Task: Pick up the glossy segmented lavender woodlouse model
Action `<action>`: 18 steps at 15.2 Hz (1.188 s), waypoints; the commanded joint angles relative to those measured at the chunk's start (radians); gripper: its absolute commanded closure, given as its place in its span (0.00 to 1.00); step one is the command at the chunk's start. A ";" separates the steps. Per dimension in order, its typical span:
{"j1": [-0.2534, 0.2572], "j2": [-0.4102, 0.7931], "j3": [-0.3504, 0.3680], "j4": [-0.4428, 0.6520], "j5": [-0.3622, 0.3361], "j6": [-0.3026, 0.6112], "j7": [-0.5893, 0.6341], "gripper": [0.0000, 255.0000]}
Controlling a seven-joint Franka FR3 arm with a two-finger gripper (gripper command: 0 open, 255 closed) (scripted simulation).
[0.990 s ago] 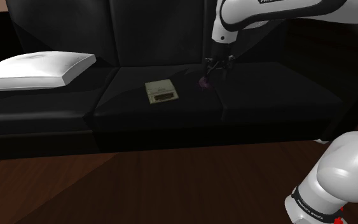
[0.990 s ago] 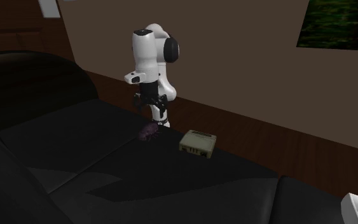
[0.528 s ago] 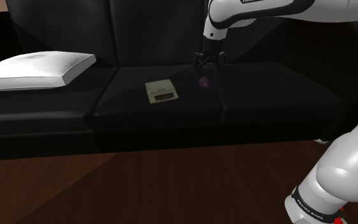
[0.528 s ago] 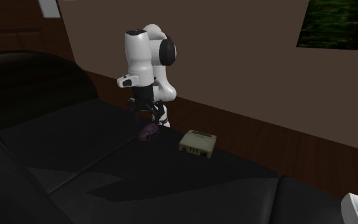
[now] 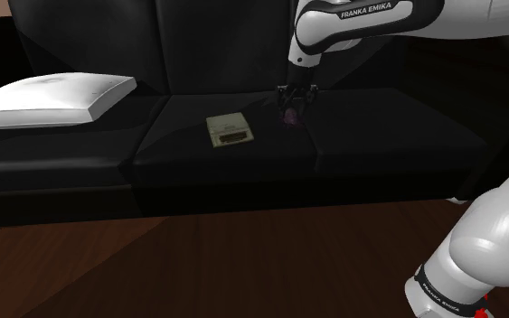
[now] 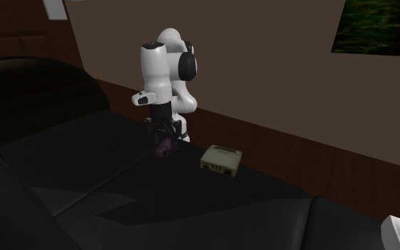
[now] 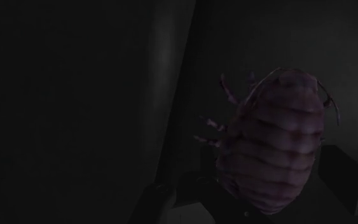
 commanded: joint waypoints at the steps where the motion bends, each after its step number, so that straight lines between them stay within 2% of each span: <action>1: 0.000 0.001 0.000 -0.003 0.000 0.000 0.000 1.00; 8: 0.000 0.000 0.000 -0.005 0.000 0.002 -0.001 1.00; 18: -0.001 0.010 -0.001 0.141 -0.002 -0.134 0.004 1.00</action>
